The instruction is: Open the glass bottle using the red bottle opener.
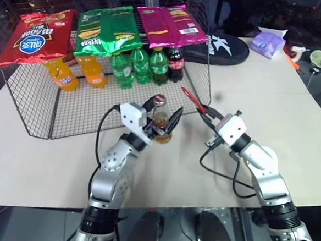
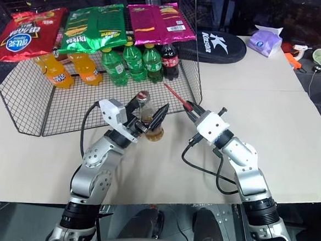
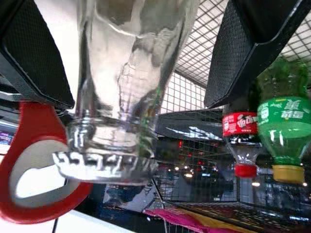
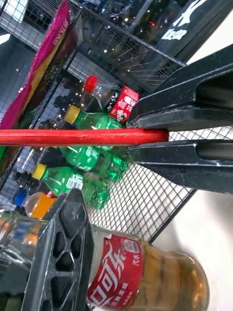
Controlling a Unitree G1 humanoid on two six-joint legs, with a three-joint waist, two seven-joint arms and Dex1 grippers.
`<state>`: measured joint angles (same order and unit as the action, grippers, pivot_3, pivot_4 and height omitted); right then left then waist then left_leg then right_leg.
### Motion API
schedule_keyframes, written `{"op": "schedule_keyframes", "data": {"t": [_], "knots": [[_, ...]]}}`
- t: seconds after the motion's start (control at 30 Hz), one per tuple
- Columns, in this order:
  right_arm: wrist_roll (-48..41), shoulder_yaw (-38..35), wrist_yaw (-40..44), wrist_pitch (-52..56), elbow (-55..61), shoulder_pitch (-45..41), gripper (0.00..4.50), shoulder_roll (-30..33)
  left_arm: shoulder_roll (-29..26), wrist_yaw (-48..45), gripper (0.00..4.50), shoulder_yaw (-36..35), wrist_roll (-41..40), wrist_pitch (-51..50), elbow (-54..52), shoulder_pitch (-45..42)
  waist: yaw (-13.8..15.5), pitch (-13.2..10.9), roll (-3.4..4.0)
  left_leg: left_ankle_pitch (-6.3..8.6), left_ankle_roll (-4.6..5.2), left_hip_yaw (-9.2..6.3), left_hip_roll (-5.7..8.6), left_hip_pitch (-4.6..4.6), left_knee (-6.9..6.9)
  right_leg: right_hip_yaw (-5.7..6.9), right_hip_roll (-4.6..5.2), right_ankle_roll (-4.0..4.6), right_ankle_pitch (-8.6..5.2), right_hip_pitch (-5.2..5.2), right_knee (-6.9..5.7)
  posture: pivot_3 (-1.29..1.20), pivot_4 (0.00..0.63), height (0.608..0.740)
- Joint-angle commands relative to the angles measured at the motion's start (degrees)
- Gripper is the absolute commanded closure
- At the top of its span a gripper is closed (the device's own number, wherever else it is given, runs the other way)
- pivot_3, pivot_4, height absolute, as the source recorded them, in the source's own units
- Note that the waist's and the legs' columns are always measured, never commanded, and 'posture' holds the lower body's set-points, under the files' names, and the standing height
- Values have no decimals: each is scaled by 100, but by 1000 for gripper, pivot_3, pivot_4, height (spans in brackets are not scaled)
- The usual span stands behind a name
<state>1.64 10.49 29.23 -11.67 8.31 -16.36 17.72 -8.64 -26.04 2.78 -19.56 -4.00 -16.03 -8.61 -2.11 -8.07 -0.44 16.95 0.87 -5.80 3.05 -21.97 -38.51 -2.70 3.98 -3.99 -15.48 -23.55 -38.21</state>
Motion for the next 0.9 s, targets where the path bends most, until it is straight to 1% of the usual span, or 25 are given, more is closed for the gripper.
{"op": "schedule_keyframes", "data": {"t": [0.03, 0.17, 0.27, 0.3, 0.33, 0.4, 0.47, 0.53, 0.8, 0.9], "knots": [[-39, -77, -87, -135, 150, -135, 4500, -48, -9, -21, 79, 54, -29, 0, -245, -133, 2, 0, 0, 0, 0, 0, 0, 0, 0, 0, 0, 0, 0, 0, 0, 0, 150, 740], [-25, -56, -109, -119, 205, -119, 4500, -60, -141, -158, 79, 140, 190, 138, -144, -110, 3, 0, 0, 0, 0, 0, 0, 0, 0, 0, 0, 0, 0, 0, 0, 0, 150, 740], [-39, -57, -106, -90, 211, -159, 4500, -57, -125, -159, 855, 120, 202, 174, -46, -128, 5, 0, 0, 0, 0, 0, 1, 0, 0, 0, 0, 0, 0, 0, 0, 0, 150, 740], [-42, -42, -72, -64, 227, -181, 4500, -39, -119, -148, 999, 107, 217, 182, 5, -131, 5, 0, 0, 0, 0, 0, 1, 0, 0, 0, 0, 0, 0, 0, 0, 0, 150, 740], [-3, -16, -36, -54, 245, -203, 4500, -2, -123, -146, 1654, 97, 240, 209, 57, -132, 6, 0, 0, 0, 0, 0, 0, 0, 0, 0, 0, 0, 0, 0, 0, 0, 150, 740], [88, 29, 18, -56, 245, -263, 4500, 66, -139, -163, 2411, 96, 284, 261, 161, -151, 9, 1, 1, 0, 0, 0, 0, 0, 0, 1, 0, 0, 0, 0, 0, 0, 150, 740], [183, 62, 23, -23, 251, -323, 4500, 102, -149, -188, 2707, 113, 307, 294, 221, -154, 12, 2, 2, 0, 0, 0, 1, 8, 0, 1, 0, 0, 0, 9, 0, 0, 150, 740], [330, 97, -5, -9, 230, -438, 4500, 113, -147, -192, 2815, 122, 326, 322, 274, -165, 12, 2, 2, 0, 0, 0, 1, 11, 0, 0, 0, 0, 0, 13, 1, 0, 150, 740], [968, 356, -14, -217, 10, -725, 4500, 283, -183, -282, 2815, 207, 345, 336, 417, -120, 17, 5, 2, 0, 0, 0, 1, 13, -1, 1, 1, 0, 0, 14, 1, 0, 150, 740], [1081, 429, -41, -343, -123, -803, 4500, 263, -231, -331, 2815, 236, 397, 328, 484, -92, 16, 6, 3, 0, 0, 0, 1, 14, -1, 1, 0, 0, 0, 15, 1, 0, 150, 740]]}}
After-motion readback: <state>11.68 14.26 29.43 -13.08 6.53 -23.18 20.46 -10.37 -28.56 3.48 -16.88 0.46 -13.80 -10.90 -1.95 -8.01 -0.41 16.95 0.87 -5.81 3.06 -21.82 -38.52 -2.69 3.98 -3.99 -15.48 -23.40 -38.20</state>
